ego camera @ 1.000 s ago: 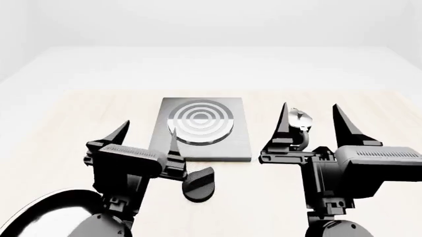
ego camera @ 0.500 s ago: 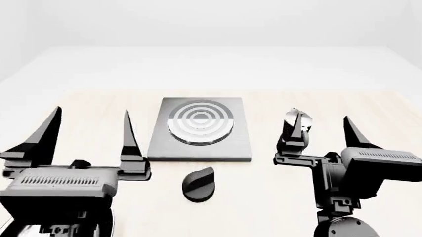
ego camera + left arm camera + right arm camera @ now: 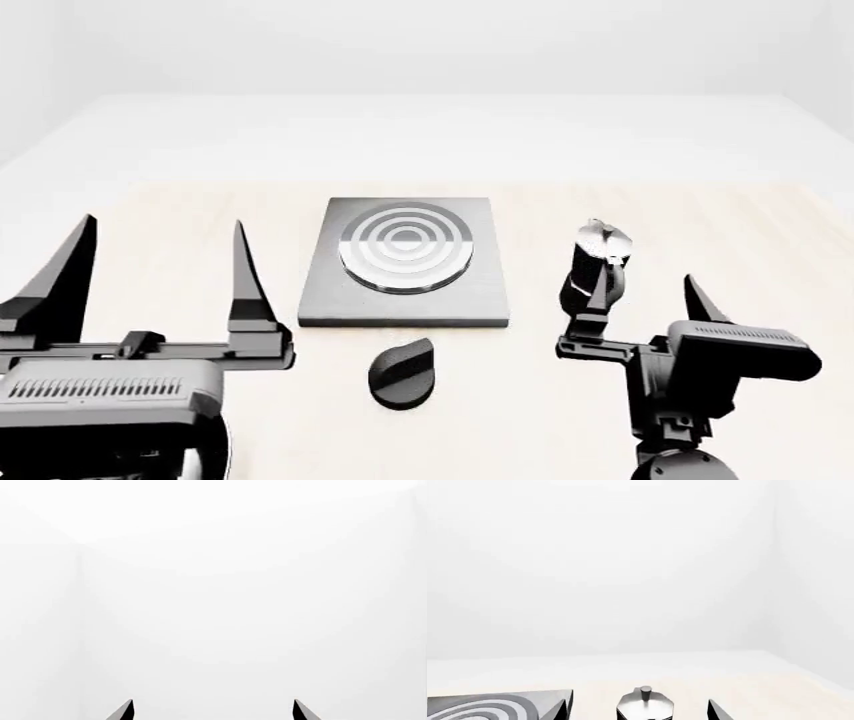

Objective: Turn on the stove and put the moka pot on it.

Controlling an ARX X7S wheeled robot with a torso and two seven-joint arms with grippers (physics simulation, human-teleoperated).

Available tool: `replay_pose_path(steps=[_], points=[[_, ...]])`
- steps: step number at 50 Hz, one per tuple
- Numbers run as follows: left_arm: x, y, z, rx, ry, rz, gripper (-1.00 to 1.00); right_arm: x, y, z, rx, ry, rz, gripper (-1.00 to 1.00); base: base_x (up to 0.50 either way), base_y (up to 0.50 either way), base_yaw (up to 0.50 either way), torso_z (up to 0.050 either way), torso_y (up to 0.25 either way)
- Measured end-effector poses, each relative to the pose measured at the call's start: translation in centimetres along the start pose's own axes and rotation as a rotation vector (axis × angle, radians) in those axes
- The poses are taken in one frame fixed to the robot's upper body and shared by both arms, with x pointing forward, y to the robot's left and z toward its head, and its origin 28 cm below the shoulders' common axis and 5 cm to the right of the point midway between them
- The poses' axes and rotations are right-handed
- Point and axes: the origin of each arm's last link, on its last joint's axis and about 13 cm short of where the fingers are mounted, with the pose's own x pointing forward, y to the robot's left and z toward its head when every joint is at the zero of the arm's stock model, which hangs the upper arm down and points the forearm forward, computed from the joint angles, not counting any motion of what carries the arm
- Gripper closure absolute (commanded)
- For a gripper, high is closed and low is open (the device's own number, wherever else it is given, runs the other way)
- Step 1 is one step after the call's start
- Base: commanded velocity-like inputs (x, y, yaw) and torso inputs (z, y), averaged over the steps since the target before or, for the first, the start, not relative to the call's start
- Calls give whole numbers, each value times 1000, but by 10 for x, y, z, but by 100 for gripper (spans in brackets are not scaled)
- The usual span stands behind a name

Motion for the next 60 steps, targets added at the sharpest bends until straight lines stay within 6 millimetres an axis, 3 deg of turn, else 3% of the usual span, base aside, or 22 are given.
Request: replay_pose_path(steps=[27,60], points=[[-1,-3,-2,-5,4,-10,-100,1,-3,-38,-30,107,-27,-100,0,0,0,0,0],[0,-5,-4,-18,12,-25,-100,31,-1,-69,-67,193,-55,-100,0,0,0,0,0]])
